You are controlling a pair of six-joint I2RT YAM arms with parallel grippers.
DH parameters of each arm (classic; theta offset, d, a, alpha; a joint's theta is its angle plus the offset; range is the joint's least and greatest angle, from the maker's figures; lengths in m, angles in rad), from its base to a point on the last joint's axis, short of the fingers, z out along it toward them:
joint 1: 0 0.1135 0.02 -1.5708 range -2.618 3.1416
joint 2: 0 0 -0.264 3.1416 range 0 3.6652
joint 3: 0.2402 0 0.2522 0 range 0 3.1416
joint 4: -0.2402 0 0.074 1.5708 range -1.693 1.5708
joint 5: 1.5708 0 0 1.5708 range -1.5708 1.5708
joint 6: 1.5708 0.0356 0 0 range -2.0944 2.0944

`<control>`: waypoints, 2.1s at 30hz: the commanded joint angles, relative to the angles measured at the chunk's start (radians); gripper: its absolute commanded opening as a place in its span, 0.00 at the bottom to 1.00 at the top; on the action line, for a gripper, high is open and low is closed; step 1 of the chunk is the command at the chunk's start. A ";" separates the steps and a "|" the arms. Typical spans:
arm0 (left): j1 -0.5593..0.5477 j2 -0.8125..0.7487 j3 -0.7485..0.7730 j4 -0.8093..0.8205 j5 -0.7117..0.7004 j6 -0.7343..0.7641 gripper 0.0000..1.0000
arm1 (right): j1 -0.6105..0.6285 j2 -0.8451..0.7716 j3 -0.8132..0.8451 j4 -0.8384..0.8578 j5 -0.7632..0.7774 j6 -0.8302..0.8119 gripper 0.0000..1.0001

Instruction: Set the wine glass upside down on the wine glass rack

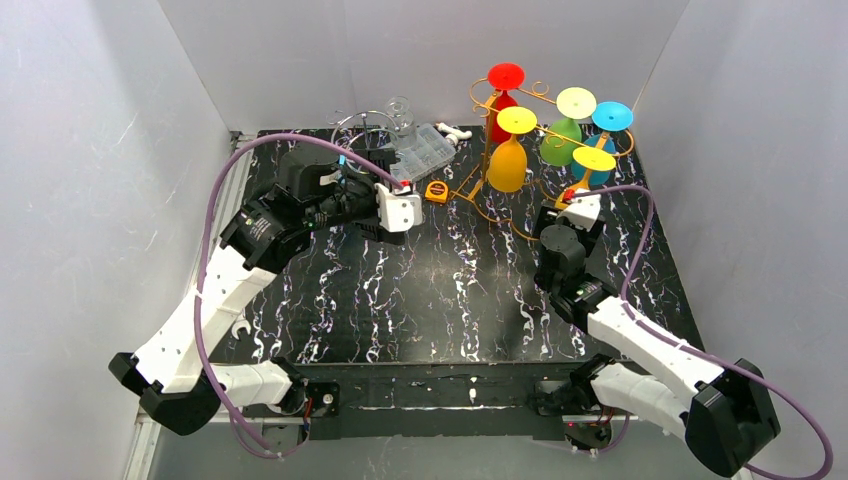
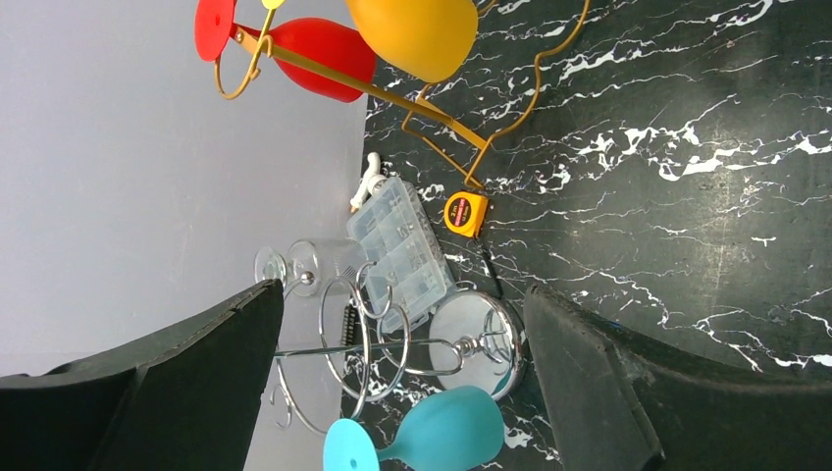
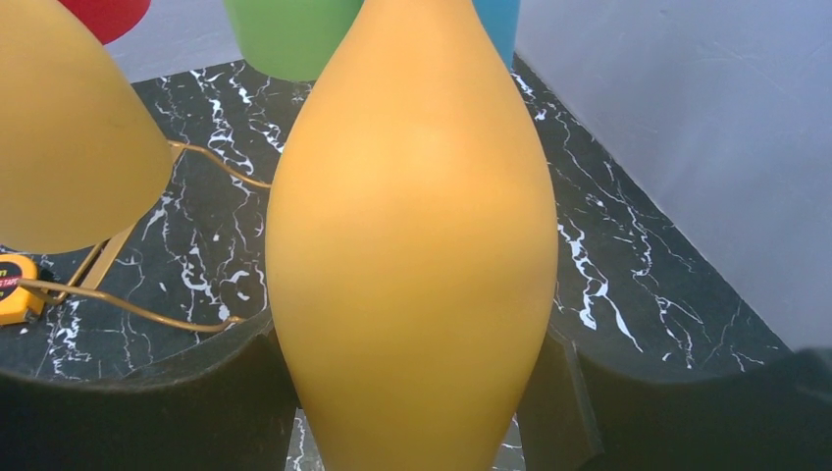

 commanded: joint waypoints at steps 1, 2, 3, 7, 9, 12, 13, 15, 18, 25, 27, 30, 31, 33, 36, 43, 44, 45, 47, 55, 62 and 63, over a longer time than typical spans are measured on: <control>-0.010 -0.015 0.022 -0.025 -0.023 0.025 0.91 | -0.004 0.001 0.029 0.048 -0.016 0.038 0.35; -0.011 -0.015 0.023 -0.025 -0.024 0.025 0.91 | -0.004 0.003 0.033 0.047 -0.018 0.034 0.35; -0.013 -0.015 0.023 -0.025 -0.025 0.026 0.91 | -0.004 0.007 0.040 0.046 -0.016 0.032 0.35; -0.013 -0.012 0.027 -0.026 -0.026 0.026 0.91 | -0.004 0.044 0.067 0.059 -0.005 0.021 0.35; -0.014 -0.012 0.027 -0.026 -0.028 0.027 0.91 | -0.006 0.059 0.075 0.075 -0.002 0.010 0.35; -0.016 -0.013 0.027 -0.030 -0.035 0.027 0.91 | -0.006 0.067 0.074 0.093 0.004 0.004 0.35; -0.016 -0.013 0.027 -0.032 -0.036 0.027 0.91 | -0.006 0.065 0.070 0.100 0.007 0.003 0.35; -0.016 -0.015 0.026 -0.034 -0.039 0.027 0.91 | -0.008 0.059 0.061 0.108 0.009 0.007 0.35; -0.016 -0.013 0.026 -0.036 -0.040 0.027 0.91 | -0.013 0.053 0.061 0.113 0.021 0.003 0.35; -0.019 -0.007 0.025 -0.036 -0.043 0.026 0.91 | -0.038 0.068 0.068 0.119 0.012 0.006 0.35; -0.019 -0.009 0.027 -0.037 -0.045 0.024 0.91 | -0.046 0.076 0.068 0.119 0.006 0.016 0.36; -0.019 -0.010 0.026 -0.040 -0.049 0.025 0.91 | -0.053 0.087 0.068 0.119 0.011 0.017 0.36; -0.019 -0.010 0.026 -0.040 -0.049 0.025 0.91 | -0.056 0.089 0.068 0.118 0.009 0.020 0.36; -0.019 -0.010 0.025 -0.040 -0.049 0.029 0.91 | -0.060 0.093 0.067 0.114 0.007 0.029 0.37; -0.019 -0.009 0.029 -0.041 -0.049 0.030 0.91 | -0.061 0.098 0.067 0.103 0.007 0.041 0.46; -0.019 -0.006 0.034 -0.040 -0.046 0.027 0.91 | -0.062 0.112 0.089 0.038 0.023 0.087 0.98; -0.019 -0.006 0.035 -0.040 -0.045 0.027 0.92 | -0.062 0.111 0.092 0.024 0.023 0.095 0.98; -0.019 -0.005 0.034 -0.040 -0.046 0.026 0.92 | -0.063 0.110 0.097 0.015 0.023 0.100 0.98; -0.019 -0.006 0.036 -0.040 -0.047 0.017 0.93 | -0.063 0.102 0.108 -0.007 0.018 0.105 0.98; -0.019 -0.001 0.033 -0.017 -0.098 -0.096 0.98 | -0.061 -0.027 0.124 -0.147 -0.144 0.128 0.98; -0.019 -0.011 0.011 -0.003 -0.132 -0.203 0.98 | -0.061 -0.185 0.185 -0.482 -0.397 0.139 0.98; -0.019 -0.011 0.015 -0.007 -0.142 -0.224 0.98 | -0.061 -0.203 0.202 -0.533 -0.417 0.151 0.98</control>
